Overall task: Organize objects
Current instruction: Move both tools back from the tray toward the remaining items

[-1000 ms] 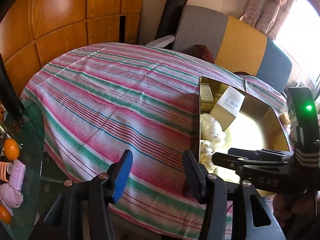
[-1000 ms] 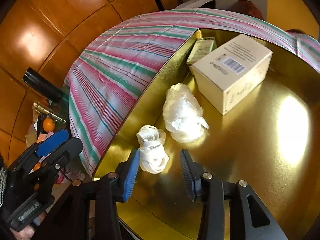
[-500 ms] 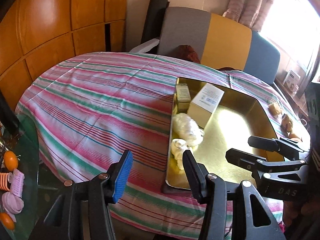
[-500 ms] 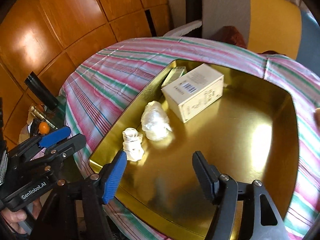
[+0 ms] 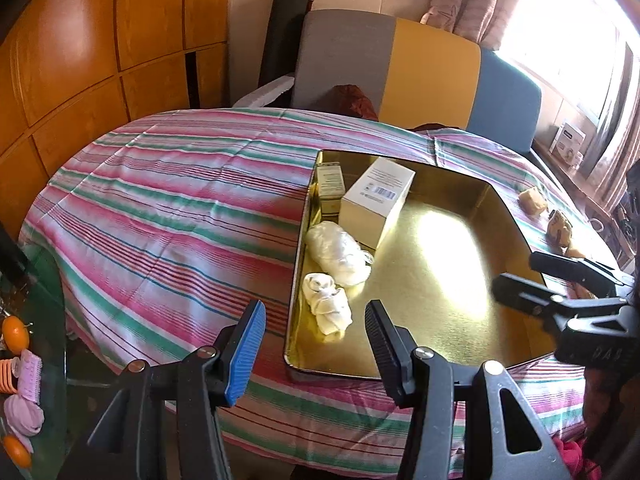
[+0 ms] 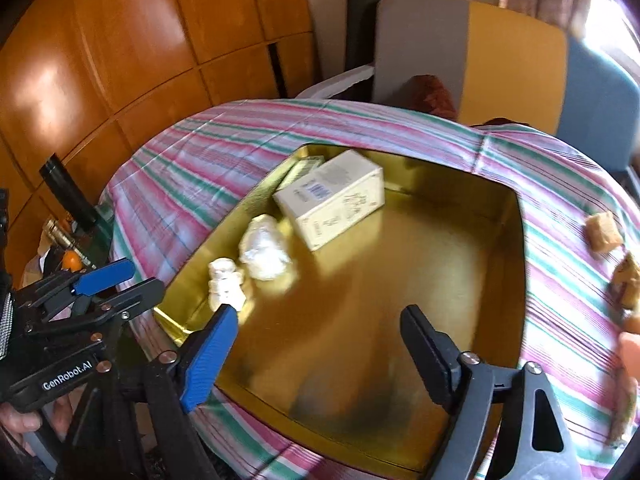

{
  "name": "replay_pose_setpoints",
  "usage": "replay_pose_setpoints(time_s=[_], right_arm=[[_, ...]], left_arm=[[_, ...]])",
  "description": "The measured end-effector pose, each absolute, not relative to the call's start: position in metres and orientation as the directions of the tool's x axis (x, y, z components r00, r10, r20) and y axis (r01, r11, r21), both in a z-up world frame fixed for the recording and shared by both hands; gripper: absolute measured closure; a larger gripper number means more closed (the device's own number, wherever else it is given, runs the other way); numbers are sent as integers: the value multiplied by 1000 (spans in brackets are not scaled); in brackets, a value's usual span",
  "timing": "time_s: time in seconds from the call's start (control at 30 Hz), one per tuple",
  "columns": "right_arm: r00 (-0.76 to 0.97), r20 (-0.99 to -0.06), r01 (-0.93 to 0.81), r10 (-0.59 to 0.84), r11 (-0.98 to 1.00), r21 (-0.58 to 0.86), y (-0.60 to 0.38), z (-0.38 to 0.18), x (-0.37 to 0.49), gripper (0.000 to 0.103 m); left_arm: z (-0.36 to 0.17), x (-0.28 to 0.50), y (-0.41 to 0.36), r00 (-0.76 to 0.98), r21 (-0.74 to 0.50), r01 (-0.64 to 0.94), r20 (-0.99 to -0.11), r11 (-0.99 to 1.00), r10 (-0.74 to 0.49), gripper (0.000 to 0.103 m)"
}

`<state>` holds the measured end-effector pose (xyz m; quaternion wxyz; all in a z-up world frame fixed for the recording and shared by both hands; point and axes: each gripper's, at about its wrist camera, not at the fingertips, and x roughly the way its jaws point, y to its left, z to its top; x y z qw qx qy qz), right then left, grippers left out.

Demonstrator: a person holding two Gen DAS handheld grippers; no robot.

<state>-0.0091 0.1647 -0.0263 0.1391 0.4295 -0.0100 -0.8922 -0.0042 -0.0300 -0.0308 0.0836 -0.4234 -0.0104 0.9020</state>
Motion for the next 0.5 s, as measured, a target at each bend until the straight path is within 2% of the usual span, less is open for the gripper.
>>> replay_pose_setpoints(time_s=[0.27,0.5], right_arm=[[-627,-765,113,-148,-989,100,236,-21,2,14],[-637,-770,-91,34,-995,32,339,-11,23,12]], left_arm=[[-28,-7,-13,-617,-81,-183,-767,-980,179,51],[-21,-8,21,-599,-90,-277,-762,-957,245,51]])
